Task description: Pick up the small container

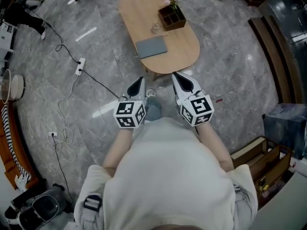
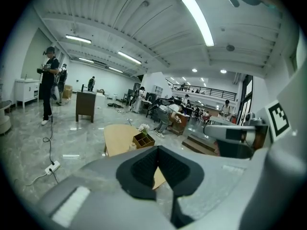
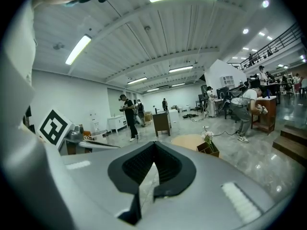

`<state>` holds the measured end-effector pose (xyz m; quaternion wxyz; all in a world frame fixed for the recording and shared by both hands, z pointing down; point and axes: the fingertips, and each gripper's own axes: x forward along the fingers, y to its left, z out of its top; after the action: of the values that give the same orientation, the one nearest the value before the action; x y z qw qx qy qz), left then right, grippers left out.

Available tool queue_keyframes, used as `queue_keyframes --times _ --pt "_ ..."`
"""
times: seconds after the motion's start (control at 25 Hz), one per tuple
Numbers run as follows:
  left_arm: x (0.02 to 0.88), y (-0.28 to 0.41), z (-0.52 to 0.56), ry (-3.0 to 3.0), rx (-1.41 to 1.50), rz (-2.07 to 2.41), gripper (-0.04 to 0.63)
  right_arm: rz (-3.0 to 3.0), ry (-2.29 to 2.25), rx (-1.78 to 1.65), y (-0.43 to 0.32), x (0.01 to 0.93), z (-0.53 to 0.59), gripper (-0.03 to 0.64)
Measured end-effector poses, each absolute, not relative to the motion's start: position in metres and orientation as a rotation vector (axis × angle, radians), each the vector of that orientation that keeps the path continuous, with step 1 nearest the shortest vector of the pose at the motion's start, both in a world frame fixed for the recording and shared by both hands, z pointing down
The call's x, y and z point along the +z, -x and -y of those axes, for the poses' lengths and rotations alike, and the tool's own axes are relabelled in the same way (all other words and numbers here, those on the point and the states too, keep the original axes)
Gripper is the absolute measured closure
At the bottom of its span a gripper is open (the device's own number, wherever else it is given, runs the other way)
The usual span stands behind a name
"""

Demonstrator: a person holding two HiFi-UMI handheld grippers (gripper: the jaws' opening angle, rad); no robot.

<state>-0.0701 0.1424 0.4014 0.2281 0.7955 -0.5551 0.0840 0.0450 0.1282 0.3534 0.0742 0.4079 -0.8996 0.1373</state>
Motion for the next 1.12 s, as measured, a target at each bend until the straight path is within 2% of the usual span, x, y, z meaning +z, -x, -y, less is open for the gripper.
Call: queue_keyframes --times 0.56,1.12 --pt "0.410 0.103 0.017 -2.227 0.284 1.405 0.594 2.611 -1.309 0.429 -0.004 0.353 0.022 0.618" --pt "0.450 0.128 0.123 -2.247 0.370 1.289 0.594 2.509 -1.422 0.500 0.019 0.377 0.111 0.618"
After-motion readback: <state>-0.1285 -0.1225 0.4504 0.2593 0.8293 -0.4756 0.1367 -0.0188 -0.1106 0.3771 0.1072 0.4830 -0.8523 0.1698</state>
